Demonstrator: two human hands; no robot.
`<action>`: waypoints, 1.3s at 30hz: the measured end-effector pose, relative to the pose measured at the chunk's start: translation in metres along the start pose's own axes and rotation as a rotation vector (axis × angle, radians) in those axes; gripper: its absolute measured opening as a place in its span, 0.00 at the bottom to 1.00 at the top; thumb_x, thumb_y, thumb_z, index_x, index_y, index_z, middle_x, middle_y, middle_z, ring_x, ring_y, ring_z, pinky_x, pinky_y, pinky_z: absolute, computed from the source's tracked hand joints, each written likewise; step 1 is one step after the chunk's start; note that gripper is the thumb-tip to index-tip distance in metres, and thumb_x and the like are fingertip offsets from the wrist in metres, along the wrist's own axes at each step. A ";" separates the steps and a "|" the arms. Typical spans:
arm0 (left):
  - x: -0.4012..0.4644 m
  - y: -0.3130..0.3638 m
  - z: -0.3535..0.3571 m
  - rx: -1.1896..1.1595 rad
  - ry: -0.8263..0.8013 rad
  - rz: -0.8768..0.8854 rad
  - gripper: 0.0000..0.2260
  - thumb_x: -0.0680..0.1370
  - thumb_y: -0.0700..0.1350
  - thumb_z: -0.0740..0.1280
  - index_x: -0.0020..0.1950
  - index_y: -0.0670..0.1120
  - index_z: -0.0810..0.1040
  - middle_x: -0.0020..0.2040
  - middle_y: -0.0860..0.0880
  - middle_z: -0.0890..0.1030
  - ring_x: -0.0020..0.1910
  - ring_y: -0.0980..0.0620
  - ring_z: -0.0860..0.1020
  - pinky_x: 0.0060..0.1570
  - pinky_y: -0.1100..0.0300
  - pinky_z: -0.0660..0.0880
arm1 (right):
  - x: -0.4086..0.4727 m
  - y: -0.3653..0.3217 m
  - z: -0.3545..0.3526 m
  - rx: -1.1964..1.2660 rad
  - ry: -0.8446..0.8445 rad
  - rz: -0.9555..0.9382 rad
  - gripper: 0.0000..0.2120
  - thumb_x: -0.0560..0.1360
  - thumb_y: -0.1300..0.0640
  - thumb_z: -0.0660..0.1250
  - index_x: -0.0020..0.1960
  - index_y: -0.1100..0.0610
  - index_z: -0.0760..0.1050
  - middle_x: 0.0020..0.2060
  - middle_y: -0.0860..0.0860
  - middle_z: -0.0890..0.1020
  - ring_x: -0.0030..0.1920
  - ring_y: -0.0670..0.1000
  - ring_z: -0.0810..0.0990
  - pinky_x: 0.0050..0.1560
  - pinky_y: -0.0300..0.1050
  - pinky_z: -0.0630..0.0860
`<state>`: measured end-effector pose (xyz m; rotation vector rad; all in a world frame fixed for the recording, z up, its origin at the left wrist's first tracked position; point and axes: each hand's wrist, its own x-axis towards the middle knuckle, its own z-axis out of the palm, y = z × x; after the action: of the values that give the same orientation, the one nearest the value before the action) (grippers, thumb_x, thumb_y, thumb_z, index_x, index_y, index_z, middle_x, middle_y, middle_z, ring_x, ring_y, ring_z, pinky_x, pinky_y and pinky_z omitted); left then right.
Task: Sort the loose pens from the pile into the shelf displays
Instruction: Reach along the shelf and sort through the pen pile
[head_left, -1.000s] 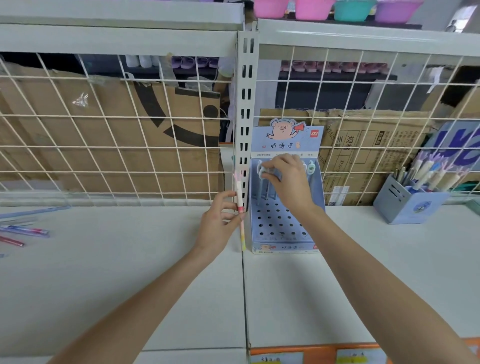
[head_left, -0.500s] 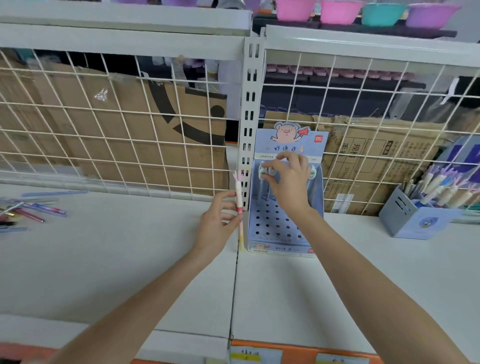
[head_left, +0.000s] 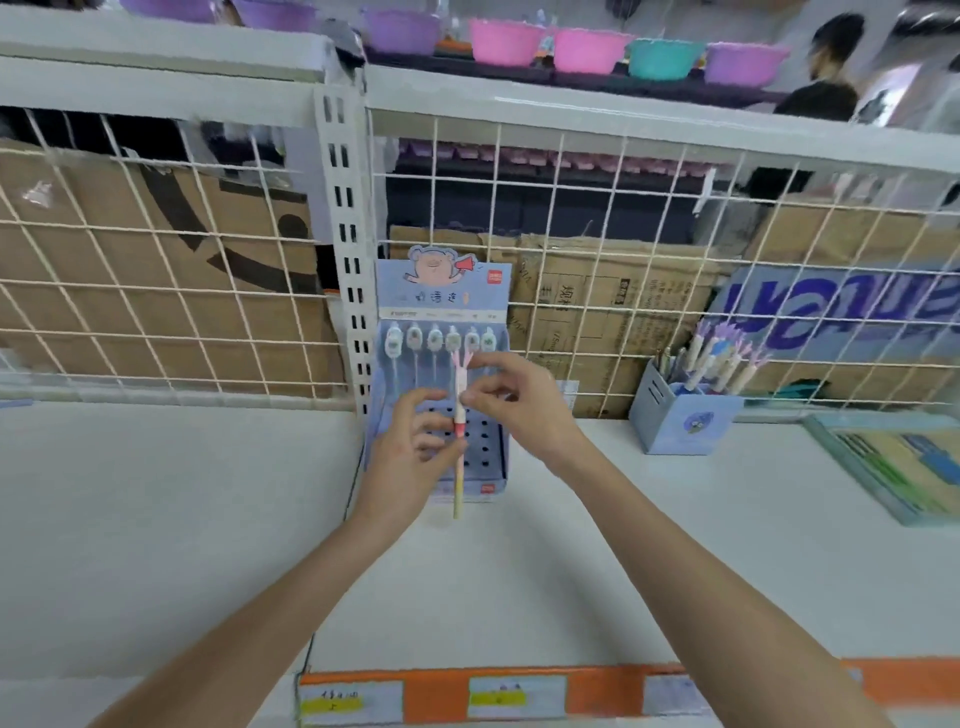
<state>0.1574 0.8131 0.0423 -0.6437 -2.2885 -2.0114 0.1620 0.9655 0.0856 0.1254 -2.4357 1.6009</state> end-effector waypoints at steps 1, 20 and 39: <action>0.000 0.003 0.011 -0.013 -0.033 0.000 0.18 0.73 0.39 0.71 0.56 0.54 0.68 0.46 0.48 0.79 0.38 0.58 0.80 0.37 0.69 0.74 | -0.006 0.003 -0.010 0.005 0.010 0.023 0.12 0.73 0.63 0.70 0.55 0.55 0.74 0.39 0.56 0.83 0.32 0.36 0.75 0.41 0.27 0.70; 0.029 0.022 0.153 0.276 -0.245 0.341 0.15 0.78 0.41 0.64 0.66 0.48 0.72 0.59 0.57 0.74 0.60 0.54 0.73 0.60 0.63 0.66 | -0.075 0.036 -0.200 -0.057 0.869 0.103 0.09 0.74 0.66 0.66 0.48 0.53 0.73 0.38 0.62 0.81 0.37 0.52 0.77 0.40 0.46 0.72; 0.058 0.003 0.233 0.936 -0.294 0.385 0.23 0.78 0.43 0.60 0.74 0.45 0.62 0.71 0.48 0.68 0.71 0.46 0.62 0.67 0.45 0.58 | -0.024 0.098 -0.258 0.067 0.809 -0.027 0.08 0.74 0.61 0.68 0.51 0.51 0.73 0.41 0.53 0.82 0.42 0.47 0.80 0.40 0.30 0.74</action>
<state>0.1630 1.0523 0.0231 -1.1637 -2.5933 -0.5806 0.2023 1.2393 0.0906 -0.4003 -1.7419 1.3527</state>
